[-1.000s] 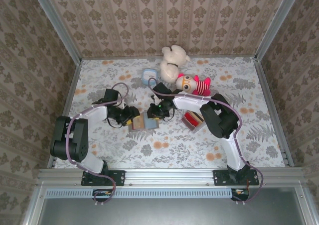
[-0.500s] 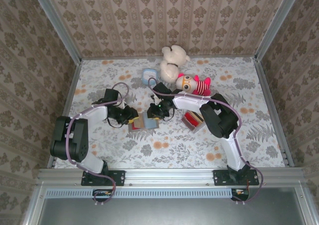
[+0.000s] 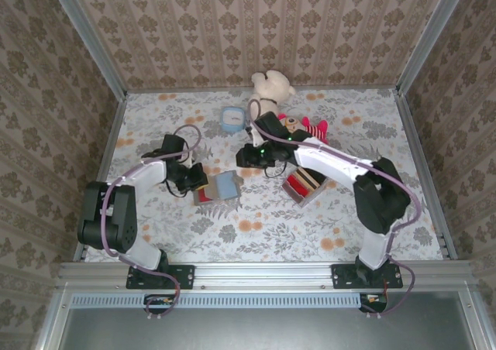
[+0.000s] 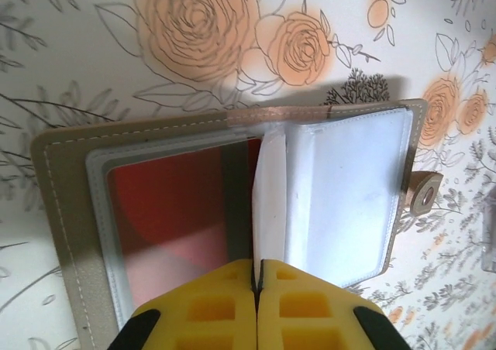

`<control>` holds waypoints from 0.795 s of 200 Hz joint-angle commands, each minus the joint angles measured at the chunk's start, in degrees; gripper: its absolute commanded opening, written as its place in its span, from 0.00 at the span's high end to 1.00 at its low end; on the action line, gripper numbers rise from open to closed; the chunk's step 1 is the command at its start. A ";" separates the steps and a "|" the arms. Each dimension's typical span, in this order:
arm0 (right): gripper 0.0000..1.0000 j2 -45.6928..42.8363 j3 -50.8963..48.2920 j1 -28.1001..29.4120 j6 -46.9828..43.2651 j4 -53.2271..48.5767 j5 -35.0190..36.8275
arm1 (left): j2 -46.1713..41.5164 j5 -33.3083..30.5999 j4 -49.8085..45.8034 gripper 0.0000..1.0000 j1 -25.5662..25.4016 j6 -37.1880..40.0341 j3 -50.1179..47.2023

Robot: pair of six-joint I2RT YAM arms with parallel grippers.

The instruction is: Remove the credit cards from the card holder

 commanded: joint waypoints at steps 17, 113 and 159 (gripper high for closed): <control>0.67 -2.34 -2.86 -0.94 -0.31 0.70 3.40 | -0.99 -1.60 -2.64 0.81 -0.90 0.90 1.59; 0.67 -1.60 -3.48 -1.39 0.56 1.31 3.42 | 3.58 11.10 9.55 0.46 -6.98 -7.03 4.28; 0.68 0.09 -3.32 -1.25 0.48 2.09 0.95 | 1.92 8.58 7.90 0.44 -6.37 -7.60 3.54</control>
